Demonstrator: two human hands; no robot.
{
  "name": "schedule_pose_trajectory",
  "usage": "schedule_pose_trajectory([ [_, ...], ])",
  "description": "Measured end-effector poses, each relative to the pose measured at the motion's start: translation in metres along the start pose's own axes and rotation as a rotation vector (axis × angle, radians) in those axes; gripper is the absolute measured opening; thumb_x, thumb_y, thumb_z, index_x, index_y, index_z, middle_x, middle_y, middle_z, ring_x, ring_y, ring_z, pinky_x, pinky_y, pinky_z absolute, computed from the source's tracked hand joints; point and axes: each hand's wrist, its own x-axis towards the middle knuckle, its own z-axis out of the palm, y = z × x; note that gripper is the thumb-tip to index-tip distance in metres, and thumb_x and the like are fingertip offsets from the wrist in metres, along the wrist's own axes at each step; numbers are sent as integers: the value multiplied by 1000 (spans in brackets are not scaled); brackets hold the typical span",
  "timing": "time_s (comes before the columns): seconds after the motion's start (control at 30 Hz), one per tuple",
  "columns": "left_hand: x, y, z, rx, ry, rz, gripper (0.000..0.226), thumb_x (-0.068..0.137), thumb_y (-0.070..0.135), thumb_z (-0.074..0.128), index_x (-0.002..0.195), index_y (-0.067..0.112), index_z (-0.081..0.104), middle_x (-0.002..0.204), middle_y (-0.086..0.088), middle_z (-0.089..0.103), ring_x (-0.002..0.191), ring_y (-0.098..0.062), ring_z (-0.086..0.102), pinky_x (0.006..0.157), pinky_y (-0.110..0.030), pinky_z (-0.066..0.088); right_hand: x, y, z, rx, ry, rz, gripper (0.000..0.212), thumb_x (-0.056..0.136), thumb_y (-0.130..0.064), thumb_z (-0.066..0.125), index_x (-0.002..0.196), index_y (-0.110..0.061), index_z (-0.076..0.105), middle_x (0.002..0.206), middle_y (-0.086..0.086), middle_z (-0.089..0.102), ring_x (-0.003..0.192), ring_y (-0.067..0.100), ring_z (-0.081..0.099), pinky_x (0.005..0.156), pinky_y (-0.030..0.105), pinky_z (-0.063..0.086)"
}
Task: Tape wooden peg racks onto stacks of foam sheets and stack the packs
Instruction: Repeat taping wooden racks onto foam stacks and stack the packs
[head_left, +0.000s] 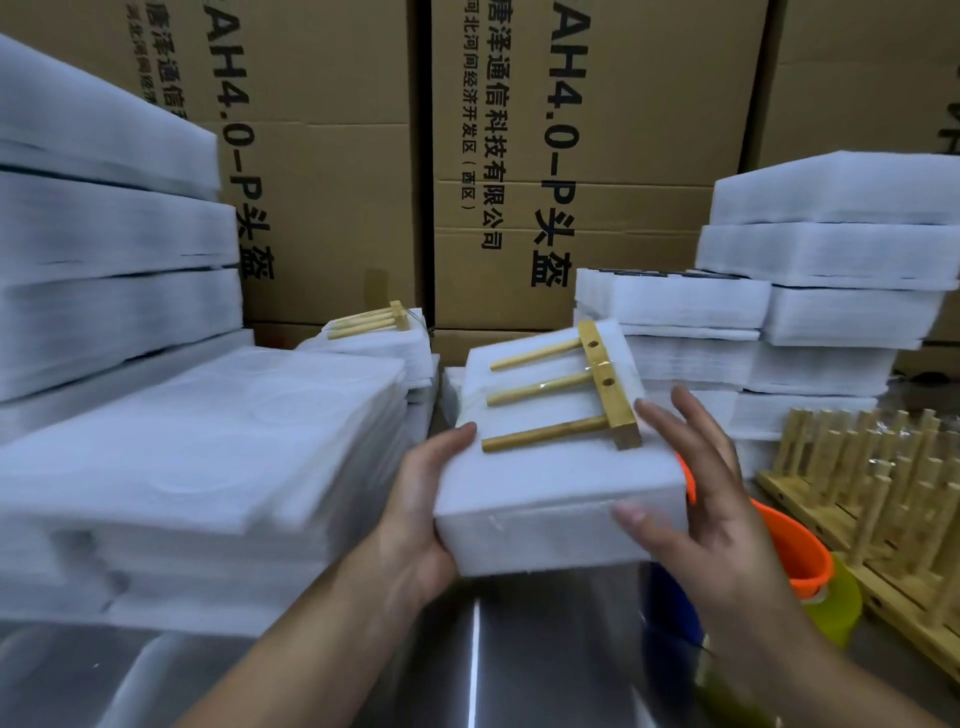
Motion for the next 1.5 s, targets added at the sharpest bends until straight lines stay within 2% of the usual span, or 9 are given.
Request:
schedule_pose_trajectory([
  [0.2,9,-13,-3,-55,5,4,43,72,30,58,105,7,73,109,-18,69,106,-36,63,99,-42,45,2,1,9,216,244,309,105,41,-59,78,137,-44,36,145,-12,39,114,-1,49,94,25,42],
  [0.27,10,-13,-4,-51,5,8,44,72,31,59,107,8,72,107,-17,70,106,-36,63,101,-44,43,5,-1,8,268,245,370,108,38,-57,77,137,-45,37,142,-10,42,120,7,49,103,39,41],
  [0.53,16,-19,0,-132,186,171,48,89,56,43,90,22,77,96,-4,74,88,-23,71,83,-39,54,33,-19,12,150,203,290,39,74,-32,70,112,-42,66,99,-22,68,90,-1,63,76,30,51],
  [0.63,20,-25,0,-69,268,97,64,87,72,25,119,29,62,119,-7,67,112,-28,60,97,-44,45,58,-23,21,105,219,249,46,77,-29,69,122,-38,63,111,-24,64,95,-5,59,69,18,46],
  [0.73,22,-26,0,-24,257,-10,74,85,75,20,139,30,42,139,-14,48,110,-31,55,81,-40,45,90,-29,34,61,246,192,47,78,-29,68,124,-33,63,115,-23,63,91,-15,58,72,13,47],
  [0.93,21,-28,1,-47,318,-84,68,92,63,29,142,17,35,117,-14,55,83,-25,59,58,-34,42,140,-9,62,-95,274,140,56,76,-32,74,129,-28,59,123,-9,45,113,5,45,103,31,42],
  [1.27,31,-30,-6,-28,358,12,55,97,51,32,130,10,49,138,-11,44,99,-25,54,59,-32,43,185,58,87,378,414,517,25,78,-23,70,102,-18,72,87,-8,68,74,8,62,53,19,49],
  [1.33,33,-31,-7,-26,348,19,51,97,52,32,119,11,54,127,-10,45,97,-24,54,60,-32,43,182,68,89,452,498,554,11,80,-23,71,88,-16,71,87,-2,68,71,10,61,57,21,48],
  [1.5,37,-32,-11,25,342,7,49,95,54,32,89,13,57,112,-9,49,83,-20,56,58,-32,44,178,78,106,181,791,695,57,86,-51,59,130,-15,51,131,9,55,119,32,49,104,41,38],
])
